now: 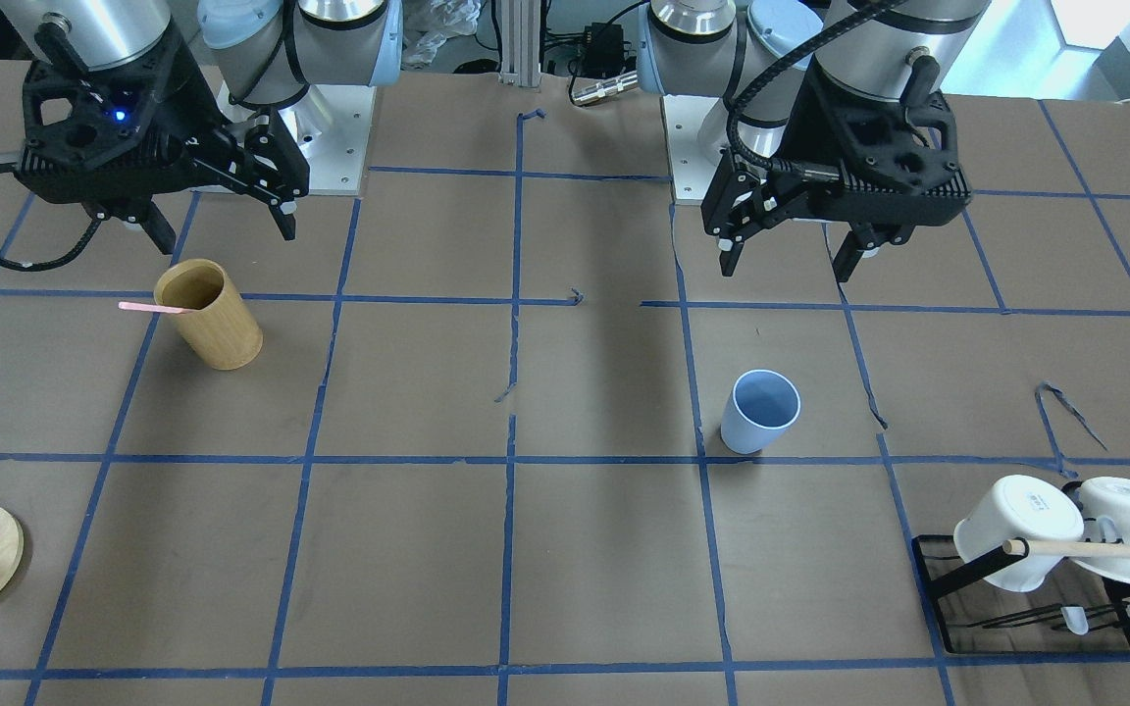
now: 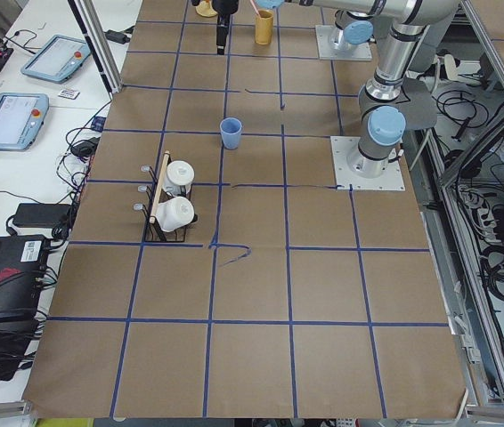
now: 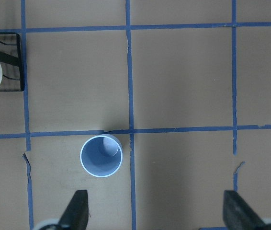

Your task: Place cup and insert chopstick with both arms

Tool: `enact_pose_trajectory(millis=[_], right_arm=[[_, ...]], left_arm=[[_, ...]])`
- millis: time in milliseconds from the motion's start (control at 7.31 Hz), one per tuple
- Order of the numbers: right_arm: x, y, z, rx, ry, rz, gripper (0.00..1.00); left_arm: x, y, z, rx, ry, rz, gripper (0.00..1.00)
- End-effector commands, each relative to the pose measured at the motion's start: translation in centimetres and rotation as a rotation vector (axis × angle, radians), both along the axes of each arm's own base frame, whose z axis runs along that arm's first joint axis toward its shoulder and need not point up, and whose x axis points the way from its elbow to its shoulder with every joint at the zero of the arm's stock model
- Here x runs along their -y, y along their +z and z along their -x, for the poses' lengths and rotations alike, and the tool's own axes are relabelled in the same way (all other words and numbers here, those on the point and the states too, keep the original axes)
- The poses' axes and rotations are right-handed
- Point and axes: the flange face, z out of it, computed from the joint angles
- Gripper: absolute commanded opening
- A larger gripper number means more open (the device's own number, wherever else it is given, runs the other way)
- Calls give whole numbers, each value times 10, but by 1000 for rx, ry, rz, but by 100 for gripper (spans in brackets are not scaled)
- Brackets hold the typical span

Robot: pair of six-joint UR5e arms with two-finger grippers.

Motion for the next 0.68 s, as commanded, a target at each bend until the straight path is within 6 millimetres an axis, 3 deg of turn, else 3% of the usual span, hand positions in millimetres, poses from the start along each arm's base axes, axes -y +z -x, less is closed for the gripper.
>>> enact_pose_trajectory(millis=[0, 547], right_arm=[[0, 0, 0, 0, 0, 1, 100], [-4, 3, 0, -2, 0, -4, 100]], left_arm=[[-1, 1, 0, 0, -1, 2, 100], [-2, 3, 0, -2, 3, 5, 100]])
